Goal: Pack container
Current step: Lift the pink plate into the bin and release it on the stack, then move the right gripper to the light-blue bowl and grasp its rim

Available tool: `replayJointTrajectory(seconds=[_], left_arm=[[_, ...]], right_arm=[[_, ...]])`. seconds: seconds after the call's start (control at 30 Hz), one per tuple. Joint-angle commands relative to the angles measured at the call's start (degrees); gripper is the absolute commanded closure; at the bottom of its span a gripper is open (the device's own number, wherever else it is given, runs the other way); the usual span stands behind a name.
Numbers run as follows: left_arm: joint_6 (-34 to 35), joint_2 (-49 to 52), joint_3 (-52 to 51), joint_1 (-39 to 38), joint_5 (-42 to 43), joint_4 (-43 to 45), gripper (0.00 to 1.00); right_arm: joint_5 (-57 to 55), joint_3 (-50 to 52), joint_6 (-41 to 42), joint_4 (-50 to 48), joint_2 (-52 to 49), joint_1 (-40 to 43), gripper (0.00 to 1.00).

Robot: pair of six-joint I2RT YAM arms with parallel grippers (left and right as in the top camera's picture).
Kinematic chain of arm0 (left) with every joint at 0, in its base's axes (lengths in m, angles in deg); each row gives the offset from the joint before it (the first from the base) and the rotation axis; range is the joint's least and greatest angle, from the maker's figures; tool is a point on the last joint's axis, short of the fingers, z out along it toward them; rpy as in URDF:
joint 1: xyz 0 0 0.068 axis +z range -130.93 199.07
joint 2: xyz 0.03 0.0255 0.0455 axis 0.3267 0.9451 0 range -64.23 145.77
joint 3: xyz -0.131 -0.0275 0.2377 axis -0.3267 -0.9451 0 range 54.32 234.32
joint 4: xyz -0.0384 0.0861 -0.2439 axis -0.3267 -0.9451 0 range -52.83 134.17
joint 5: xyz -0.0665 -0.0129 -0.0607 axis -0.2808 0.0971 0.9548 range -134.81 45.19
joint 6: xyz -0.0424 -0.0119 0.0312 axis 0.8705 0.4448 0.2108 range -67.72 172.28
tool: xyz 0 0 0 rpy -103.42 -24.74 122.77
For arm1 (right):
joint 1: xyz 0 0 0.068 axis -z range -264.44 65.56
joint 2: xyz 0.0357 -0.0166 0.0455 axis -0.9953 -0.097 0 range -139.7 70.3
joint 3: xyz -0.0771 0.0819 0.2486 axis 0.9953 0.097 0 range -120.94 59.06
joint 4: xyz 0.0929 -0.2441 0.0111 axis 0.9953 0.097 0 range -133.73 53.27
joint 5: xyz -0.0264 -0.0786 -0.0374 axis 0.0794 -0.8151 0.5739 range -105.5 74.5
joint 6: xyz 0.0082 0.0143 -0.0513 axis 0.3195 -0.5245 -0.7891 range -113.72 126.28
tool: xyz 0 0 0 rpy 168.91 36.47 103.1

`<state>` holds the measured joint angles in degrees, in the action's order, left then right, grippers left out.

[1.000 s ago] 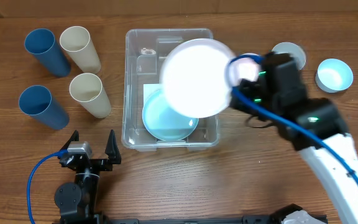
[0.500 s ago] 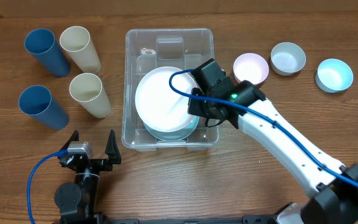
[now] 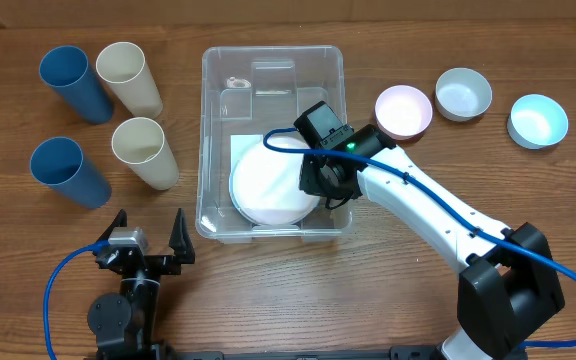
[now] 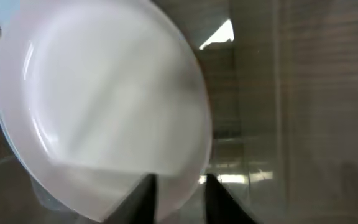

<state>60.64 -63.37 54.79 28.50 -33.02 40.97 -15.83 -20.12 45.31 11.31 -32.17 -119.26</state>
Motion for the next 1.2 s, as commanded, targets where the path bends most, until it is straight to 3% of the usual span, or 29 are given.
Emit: replayJointTrajectory(seconds=[0.0, 0.27, 0.53, 0.6, 0.73, 0.93, 1.17], left_arm=[[-1.09, -0.55, -0.2, 0.31, 0.09, 0.02, 0.0], [-1.09, -0.55, -0.2, 0.31, 0.09, 0.02, 0.0], [-1.09, -0.55, -0.2, 0.31, 0.09, 0.02, 0.0], [-1.09, -0.55, -0.2, 0.31, 0.09, 0.02, 0.0], [-1.09, -0.55, -0.2, 0.31, 0.07, 0.02, 0.0], [-1.09, -0.55, -0.2, 0.31, 0.09, 0.02, 0.0], [-1.09, -0.55, -0.2, 0.31, 0.09, 0.02, 0.0]], right_arm=[[1.33, -1.31, -1.88, -0.17, 0.28, 0.0, 0.63], [2.43, -2.16, -6.14, 0.26, 0.31, 0.0, 0.64], [3.74, -25.51, -11.47, 15.47, 0.31, 0.35, 0.6], [-1.05, -33.46, -11.41, 21.14, 0.31, 2.69, 0.46], [-4.5, -39.12, -10.47, 24.57, 0.31, 12.46, 0.42], [-3.19, -39.32, -7.26, 23.45, -1.09, 38.58, 0.37], [-2.36, -39.19, -4.57, 18.99, -8.92, 57.61, 0.18]])
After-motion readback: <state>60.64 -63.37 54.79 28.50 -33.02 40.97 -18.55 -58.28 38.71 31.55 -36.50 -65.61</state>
